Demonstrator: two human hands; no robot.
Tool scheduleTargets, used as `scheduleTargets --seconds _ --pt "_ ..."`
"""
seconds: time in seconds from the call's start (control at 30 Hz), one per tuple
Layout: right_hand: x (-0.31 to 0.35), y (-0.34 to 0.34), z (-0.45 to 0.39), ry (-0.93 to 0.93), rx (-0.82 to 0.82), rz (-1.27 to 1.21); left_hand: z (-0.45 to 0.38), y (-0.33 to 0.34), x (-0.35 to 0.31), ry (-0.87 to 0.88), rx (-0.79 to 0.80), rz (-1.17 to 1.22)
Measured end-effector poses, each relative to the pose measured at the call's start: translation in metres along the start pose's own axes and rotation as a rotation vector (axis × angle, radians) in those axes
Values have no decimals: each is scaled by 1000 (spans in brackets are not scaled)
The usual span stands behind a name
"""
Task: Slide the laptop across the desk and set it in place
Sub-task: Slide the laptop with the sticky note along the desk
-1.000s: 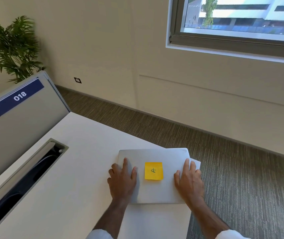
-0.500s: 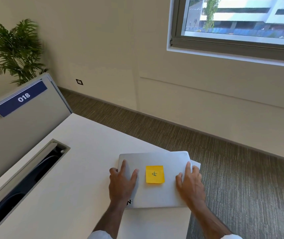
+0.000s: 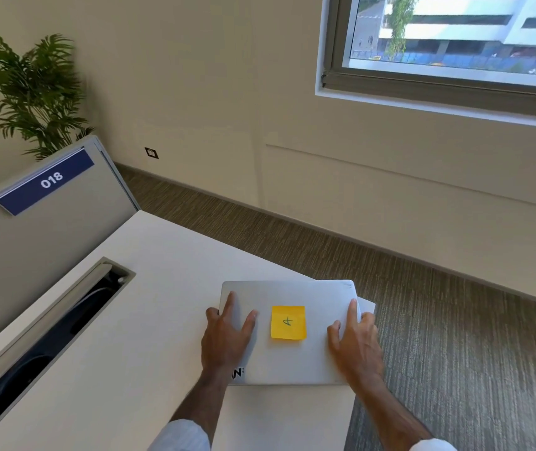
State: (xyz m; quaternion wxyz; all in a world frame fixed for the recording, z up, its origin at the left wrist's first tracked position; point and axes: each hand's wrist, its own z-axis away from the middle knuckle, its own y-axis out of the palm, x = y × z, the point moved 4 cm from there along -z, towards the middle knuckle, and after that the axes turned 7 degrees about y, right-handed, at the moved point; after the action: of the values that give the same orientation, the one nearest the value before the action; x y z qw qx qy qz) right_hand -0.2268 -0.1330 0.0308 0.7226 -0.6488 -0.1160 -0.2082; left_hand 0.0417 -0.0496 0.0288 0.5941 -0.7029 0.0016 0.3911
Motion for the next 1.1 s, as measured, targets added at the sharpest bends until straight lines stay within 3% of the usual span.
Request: scheduleTargets --seconds 1.1 --pt "79 0 70 -173 8 -18 51 -94 64 -81 -121 28"
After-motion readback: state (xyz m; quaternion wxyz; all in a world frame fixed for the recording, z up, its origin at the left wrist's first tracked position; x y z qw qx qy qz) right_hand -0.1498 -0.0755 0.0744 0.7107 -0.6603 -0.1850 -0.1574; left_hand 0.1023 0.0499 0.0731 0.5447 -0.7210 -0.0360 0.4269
